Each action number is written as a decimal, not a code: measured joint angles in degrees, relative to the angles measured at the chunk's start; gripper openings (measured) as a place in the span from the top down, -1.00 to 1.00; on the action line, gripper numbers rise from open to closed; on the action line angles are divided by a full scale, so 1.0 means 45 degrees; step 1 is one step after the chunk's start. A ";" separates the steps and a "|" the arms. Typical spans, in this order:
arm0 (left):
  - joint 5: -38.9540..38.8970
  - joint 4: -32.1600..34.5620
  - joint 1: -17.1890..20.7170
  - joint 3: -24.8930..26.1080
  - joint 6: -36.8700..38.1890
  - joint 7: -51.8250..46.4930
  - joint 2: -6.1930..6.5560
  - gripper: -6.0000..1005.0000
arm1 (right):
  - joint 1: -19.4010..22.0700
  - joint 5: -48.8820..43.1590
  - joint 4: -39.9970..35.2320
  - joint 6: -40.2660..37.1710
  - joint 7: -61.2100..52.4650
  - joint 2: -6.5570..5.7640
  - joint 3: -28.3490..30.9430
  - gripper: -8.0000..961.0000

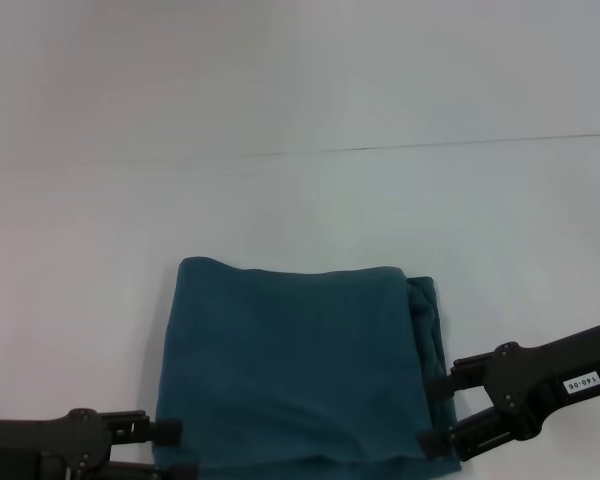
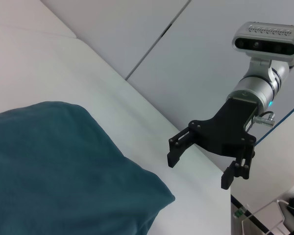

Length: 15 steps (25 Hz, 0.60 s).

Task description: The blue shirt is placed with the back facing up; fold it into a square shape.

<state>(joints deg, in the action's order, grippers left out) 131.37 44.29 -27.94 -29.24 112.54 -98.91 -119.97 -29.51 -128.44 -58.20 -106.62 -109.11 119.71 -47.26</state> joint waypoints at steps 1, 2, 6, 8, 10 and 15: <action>-0.0008 0.0000 0.0000 0.0000 0.0001 0.0001 0.0000 -0.74 | -0.0015 0.0000 0.0046 0.0032 0.0004 -0.0008 -0.0002 -0.94; -0.0013 0.0000 -0.0001 -0.0001 0.0003 0.0002 0.0000 -0.74 | -0.0019 0.0000 0.0055 0.0038 0.0005 -0.0008 -0.0003 -0.94; -0.0023 0.0000 -0.0013 0.0002 0.0031 0.0006 0.0000 -0.74 | -0.0024 0.0006 0.0061 0.0042 0.0009 -0.0014 -0.0005 -0.94; -0.0027 0.0000 -0.0022 0.0011 0.0031 0.0007 -0.0001 -0.74 | -0.0024 0.0021 0.0061 0.0042 0.0010 -0.0024 -0.0005 -0.94; -0.0029 0.0000 -0.0031 0.0013 0.0023 0.0007 0.0000 -0.74 | -0.0024 0.0027 0.0061 0.0042 0.0010 -0.0035 -0.0006 -0.94; -0.0034 0.0000 -0.0039 0.0024 -0.0018 0.0008 0.0000 -0.74 | -0.0026 0.0027 0.0050 0.0042 0.0010 -0.0040 -0.0006 -0.94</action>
